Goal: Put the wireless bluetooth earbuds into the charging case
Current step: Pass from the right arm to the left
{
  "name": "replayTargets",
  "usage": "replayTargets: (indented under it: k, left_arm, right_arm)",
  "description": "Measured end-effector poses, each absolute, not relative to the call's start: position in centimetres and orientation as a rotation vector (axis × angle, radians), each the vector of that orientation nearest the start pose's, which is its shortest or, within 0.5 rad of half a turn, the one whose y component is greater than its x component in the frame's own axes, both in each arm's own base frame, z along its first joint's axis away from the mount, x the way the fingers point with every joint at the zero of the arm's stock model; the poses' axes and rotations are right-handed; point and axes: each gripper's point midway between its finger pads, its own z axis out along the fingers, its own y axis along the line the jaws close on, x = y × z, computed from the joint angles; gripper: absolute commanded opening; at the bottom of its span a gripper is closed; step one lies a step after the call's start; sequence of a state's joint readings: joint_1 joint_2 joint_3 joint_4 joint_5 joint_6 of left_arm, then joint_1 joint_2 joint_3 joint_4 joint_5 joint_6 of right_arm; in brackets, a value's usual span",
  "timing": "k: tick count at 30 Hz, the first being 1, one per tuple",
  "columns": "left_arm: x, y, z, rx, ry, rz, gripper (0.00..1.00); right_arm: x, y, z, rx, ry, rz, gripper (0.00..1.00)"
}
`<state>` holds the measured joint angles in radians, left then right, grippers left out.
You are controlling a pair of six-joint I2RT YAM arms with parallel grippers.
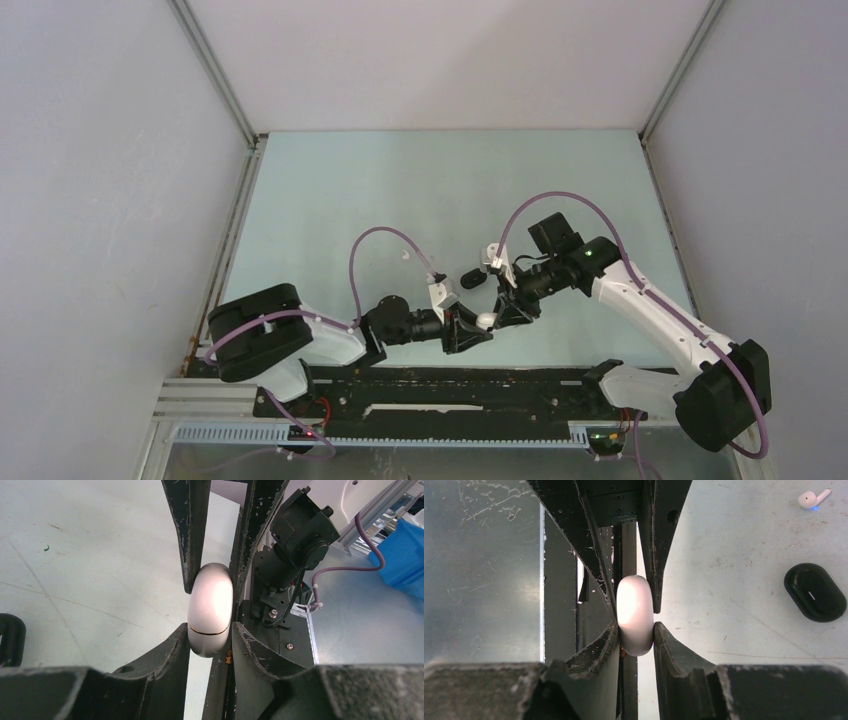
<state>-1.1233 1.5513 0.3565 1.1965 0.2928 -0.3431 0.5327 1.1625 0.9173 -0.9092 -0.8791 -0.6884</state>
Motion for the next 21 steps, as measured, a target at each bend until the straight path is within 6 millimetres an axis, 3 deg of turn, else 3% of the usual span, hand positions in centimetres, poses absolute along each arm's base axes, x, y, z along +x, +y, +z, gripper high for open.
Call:
replayTargets:
  k: [14,21]
  left_arm:
    - [11.64,-38.72,13.35,0.881,1.501,-1.352,0.4]
    - [11.69,-38.75,13.45,0.874,1.499,-1.361,0.32]
  right_arm:
    - [13.0,21.5,15.18,-1.609,1.871,1.112,0.22]
    - [12.95,21.52,15.13,-1.612,1.871,1.114,0.22]
